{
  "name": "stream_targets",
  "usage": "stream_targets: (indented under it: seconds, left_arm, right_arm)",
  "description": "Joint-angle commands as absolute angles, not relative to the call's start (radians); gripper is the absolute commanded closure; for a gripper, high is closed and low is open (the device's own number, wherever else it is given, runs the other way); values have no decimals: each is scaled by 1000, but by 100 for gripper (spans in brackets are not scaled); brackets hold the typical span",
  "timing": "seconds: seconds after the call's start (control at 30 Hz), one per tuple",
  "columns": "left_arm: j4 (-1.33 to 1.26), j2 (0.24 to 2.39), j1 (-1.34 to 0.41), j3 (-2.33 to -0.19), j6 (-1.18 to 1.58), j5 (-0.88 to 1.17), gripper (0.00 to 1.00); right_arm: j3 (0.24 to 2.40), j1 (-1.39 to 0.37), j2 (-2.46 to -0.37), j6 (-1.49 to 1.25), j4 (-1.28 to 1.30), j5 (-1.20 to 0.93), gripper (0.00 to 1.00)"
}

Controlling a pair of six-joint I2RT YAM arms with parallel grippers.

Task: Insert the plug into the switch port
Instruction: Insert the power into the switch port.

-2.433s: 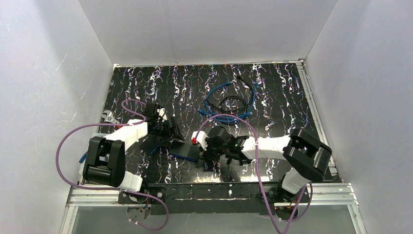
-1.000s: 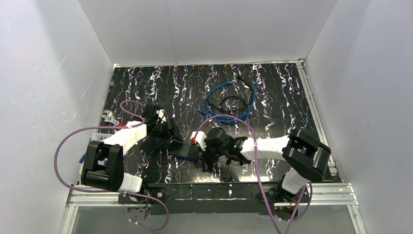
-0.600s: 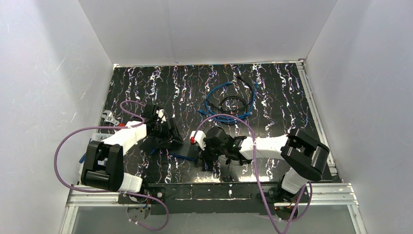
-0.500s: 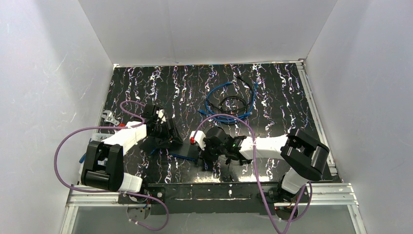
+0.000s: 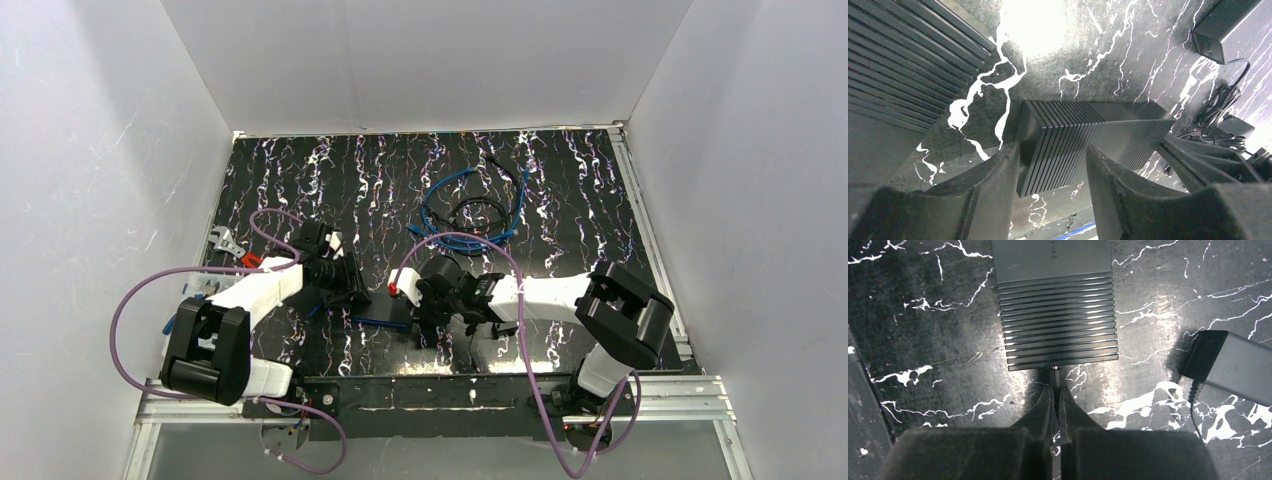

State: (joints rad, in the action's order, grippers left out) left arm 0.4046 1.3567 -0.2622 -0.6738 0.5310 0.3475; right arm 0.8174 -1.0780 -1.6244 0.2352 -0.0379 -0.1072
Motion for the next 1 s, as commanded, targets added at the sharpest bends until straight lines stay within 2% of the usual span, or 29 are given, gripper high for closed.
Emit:
stream_targets:
  seconds: [0.0,0.73,0.97]
  left_arm:
    - [420,1318,-318,-656,561,483,54]
    - [411,1276,-413,-633,579,466,60]
    - [421,1232,-417,-628,584,472,60]
  right_arm:
    - [904,-1068,-1631,274,-164,-142,99]
    - [960,-1034,-1657,428,-278,-407,99]
    - [972,-1030,-1650,443,-237,-419,99]
